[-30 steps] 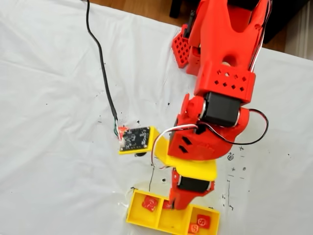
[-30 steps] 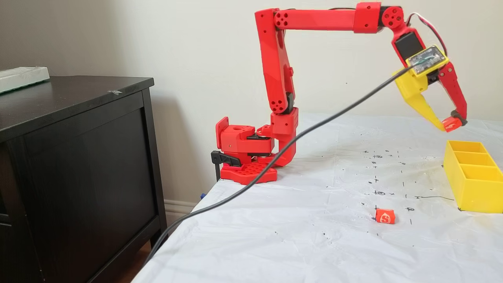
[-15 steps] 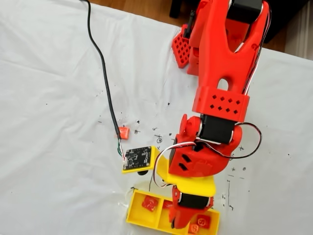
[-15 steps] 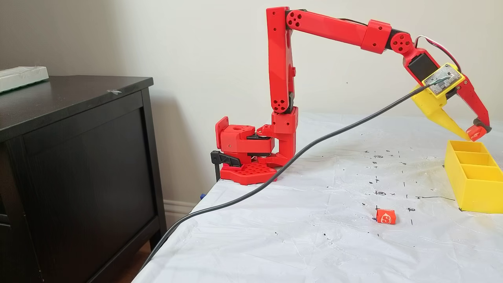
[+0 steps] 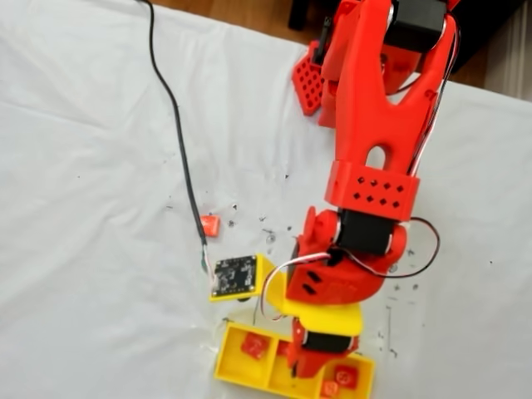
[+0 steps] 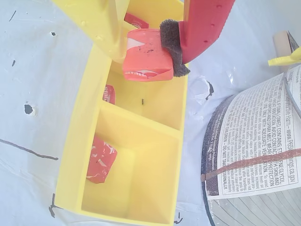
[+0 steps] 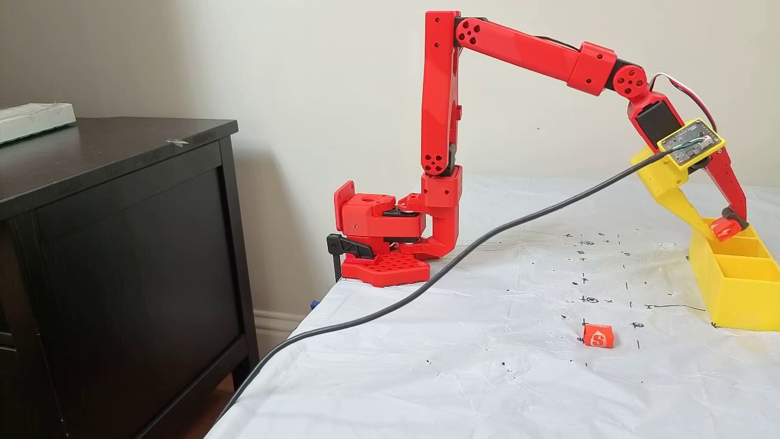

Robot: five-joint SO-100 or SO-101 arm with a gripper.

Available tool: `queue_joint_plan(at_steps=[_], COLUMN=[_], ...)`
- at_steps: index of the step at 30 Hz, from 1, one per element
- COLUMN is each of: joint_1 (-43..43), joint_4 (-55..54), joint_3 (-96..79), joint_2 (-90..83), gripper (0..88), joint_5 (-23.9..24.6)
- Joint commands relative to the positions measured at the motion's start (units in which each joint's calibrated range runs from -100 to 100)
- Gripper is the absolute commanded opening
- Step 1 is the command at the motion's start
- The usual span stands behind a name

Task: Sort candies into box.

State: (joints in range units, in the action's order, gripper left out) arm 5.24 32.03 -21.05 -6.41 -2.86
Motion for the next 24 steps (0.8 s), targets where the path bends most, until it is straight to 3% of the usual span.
queue_joint_plan(at_steps=[1, 3, 5, 7, 20, 22, 24], joint_1=[1.2, 1.2, 1.2, 1.1, 1.0, 1.0, 0.7], joint_4=[-1.6, -2.2, -2.3, -2.3, -0.1, 0.2, 0.6], joint_3=[5.9, 5.7, 5.6, 5.7, 4.9, 4.4, 4.0], joint_2=[-0.6, -0.4, -0.2, -0.1, -2.5, -3.5, -5.0], gripper=[0.2, 3.2, 19.4, 26.9, 34.5, 33.4, 26.1], joint_5=[-0.6, -1.3, -2.9, -3.6, -3.7, -3.7, -3.4])
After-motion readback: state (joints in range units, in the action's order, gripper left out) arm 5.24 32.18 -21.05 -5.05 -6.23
